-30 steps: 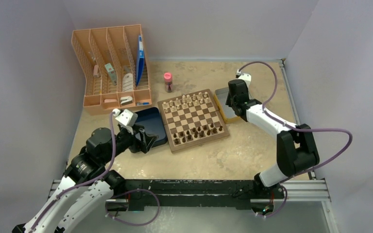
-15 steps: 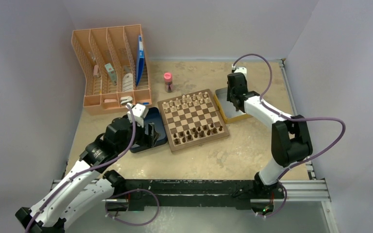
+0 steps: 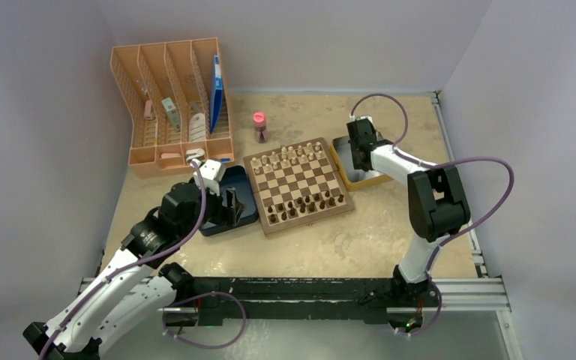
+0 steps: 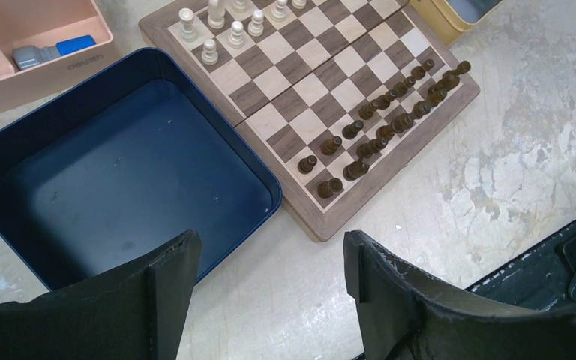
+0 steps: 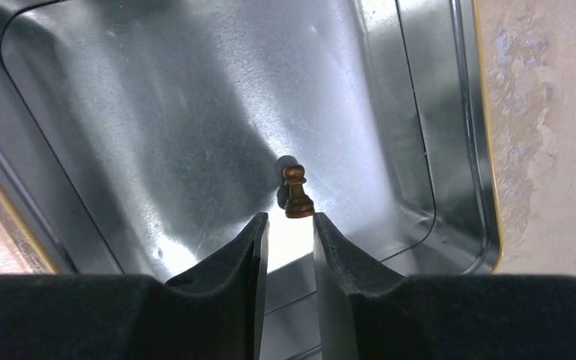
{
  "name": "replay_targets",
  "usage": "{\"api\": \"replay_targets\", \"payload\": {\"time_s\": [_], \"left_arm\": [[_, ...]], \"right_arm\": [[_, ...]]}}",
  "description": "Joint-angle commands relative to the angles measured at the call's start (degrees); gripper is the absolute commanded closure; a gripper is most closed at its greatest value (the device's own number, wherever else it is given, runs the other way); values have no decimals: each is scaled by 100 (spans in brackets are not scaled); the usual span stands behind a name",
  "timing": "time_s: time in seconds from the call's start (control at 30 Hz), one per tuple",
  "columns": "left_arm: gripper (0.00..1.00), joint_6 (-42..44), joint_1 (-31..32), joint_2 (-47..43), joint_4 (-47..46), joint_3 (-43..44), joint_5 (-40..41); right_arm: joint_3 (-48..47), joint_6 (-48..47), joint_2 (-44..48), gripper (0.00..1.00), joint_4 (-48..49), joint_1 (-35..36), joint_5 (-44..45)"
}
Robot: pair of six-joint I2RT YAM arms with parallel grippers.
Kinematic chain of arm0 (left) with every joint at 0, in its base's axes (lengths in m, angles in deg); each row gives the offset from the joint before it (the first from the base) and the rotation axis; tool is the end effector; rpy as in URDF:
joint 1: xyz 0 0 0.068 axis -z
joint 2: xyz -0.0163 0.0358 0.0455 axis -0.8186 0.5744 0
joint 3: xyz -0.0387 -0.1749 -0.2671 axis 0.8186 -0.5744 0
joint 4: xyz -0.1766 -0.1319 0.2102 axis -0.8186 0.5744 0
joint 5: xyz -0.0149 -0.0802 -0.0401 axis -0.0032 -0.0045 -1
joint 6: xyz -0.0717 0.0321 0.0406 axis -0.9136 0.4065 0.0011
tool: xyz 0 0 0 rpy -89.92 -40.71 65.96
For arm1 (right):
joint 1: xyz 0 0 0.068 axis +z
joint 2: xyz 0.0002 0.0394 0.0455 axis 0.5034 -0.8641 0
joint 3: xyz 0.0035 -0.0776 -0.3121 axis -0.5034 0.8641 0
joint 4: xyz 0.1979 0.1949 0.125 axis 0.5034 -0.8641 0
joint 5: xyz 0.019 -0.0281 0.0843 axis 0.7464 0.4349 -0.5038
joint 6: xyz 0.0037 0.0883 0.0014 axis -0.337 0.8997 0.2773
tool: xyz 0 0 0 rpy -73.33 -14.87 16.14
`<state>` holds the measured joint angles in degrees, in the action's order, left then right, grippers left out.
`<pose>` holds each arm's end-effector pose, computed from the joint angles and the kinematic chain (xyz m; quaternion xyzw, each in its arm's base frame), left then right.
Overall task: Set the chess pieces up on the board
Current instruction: Pick up the chess piece from the storage box.
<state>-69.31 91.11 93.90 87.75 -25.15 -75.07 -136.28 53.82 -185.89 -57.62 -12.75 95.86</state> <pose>0.1531 -0.1054 0.3082 0.1000 0.8470 -0.2214 0.4728 0.4445 0.1058 0.1891 -0.0086 0.9138 -0.1198 0.3880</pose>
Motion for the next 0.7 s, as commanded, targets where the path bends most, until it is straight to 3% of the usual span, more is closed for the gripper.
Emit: {"api": "replay_targets", "payload": {"time_s": [0.0, 0.67], "left_arm": [[31, -163, 22, -13, -79, 102, 206], [32, -210, 30, 168, -70, 121, 268]], "right_arm": [[-514, -173, -29, 68, -167, -93, 54], [-1077, -405, -508, 71, -511, -822, -1666]]}}
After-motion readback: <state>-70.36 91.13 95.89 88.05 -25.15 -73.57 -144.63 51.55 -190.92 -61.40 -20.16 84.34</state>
